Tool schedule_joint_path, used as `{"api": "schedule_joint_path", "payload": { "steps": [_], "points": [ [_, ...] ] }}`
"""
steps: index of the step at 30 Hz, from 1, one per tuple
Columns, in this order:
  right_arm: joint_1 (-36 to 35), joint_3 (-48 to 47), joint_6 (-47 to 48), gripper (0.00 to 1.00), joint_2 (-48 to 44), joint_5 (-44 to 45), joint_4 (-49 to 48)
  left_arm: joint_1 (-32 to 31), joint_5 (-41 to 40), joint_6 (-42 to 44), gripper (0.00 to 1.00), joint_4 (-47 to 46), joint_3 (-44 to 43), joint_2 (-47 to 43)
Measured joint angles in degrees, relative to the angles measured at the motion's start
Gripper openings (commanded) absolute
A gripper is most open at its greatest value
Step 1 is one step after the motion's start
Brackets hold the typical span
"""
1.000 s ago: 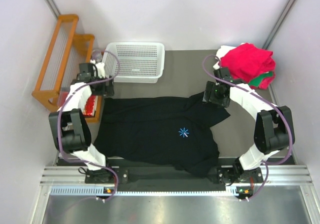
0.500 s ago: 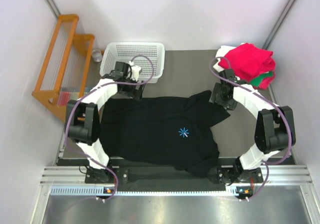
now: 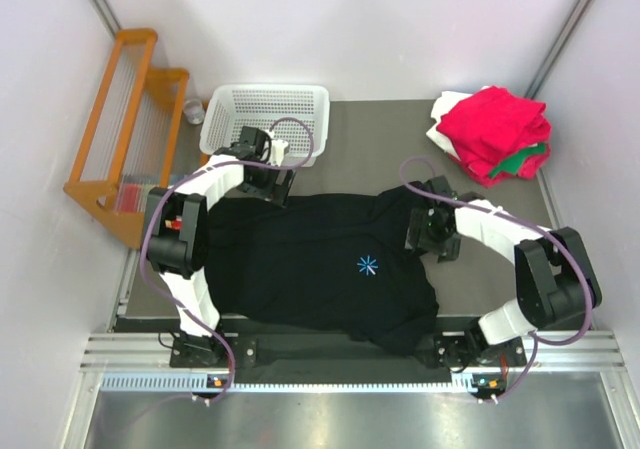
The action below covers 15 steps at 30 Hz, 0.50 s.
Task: Fold and stack the t-shirts
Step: Fold the tshirt
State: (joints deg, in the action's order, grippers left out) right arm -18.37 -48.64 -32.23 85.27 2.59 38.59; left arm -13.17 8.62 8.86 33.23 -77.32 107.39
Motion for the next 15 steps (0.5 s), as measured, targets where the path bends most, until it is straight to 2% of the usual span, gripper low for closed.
{"api": "schedule_joint_path", "payload": {
  "steps": [8, 15],
  "points": [
    [-1.53, 2.19, -1.01, 0.76, 0.13, 0.59, -0.48, -0.72, -0.15, 0.09, 0.99, 1.05, -0.04, 0.00],
    [-0.72, -1.70, -0.85, 0.77, 3.50, 3.19, 0.90, -1.03, -0.59, 0.48, 0.99, 1.57, 0.20, -0.09]
  ]
}}
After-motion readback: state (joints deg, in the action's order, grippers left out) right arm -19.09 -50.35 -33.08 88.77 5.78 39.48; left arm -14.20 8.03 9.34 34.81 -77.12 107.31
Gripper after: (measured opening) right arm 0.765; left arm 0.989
